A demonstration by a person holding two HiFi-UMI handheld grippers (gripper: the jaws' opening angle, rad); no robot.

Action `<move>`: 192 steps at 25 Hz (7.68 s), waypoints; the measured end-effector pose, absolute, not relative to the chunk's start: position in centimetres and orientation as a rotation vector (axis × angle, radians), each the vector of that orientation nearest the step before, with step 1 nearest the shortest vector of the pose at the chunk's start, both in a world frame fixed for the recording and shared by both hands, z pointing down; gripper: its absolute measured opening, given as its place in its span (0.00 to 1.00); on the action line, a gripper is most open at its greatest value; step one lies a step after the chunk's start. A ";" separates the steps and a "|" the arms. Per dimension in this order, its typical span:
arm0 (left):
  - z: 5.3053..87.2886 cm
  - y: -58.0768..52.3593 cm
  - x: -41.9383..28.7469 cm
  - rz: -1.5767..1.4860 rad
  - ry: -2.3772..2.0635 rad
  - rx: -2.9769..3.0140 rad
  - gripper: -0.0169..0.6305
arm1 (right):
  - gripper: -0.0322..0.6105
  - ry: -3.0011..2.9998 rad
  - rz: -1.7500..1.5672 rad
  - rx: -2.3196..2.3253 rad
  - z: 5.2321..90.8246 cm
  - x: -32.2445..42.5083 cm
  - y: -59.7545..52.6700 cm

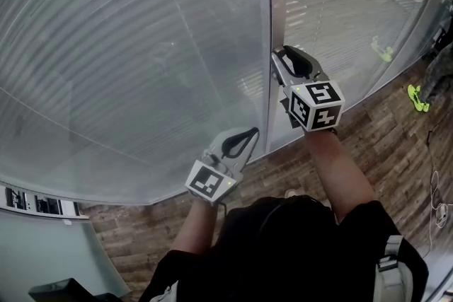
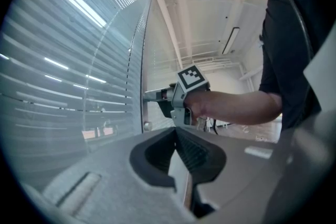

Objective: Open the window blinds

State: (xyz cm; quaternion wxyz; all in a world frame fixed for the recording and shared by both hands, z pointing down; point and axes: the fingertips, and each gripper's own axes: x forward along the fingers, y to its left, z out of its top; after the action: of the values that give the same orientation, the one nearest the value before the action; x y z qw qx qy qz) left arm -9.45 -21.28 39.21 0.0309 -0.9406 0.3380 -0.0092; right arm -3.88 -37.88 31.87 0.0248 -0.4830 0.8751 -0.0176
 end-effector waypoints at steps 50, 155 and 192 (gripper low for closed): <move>39.2 -20.5 -7.7 0.008 0.900 -2.932 0.03 | 0.33 2.938 1.933 -1.563 32.2 -5.5 -36.5; 39.7 -18.6 -12.3 -0.027 0.918 -2.946 0.03 | 0.38 3.047 0.943 -1.716 31.9 -4.1 -36.8; 39.8 -18.9 -13.3 -0.039 0.953 -2.928 0.03 | 0.25 2.995 1.438 -1.766 32.3 -5.2 -37.2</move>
State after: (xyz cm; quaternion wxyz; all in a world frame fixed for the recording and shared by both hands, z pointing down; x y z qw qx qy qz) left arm -13.27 -18.92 39.82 0.0311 -0.9503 0.3095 -0.0126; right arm -5.24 -37.18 32.31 -0.3054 -0.4469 0.7580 0.3639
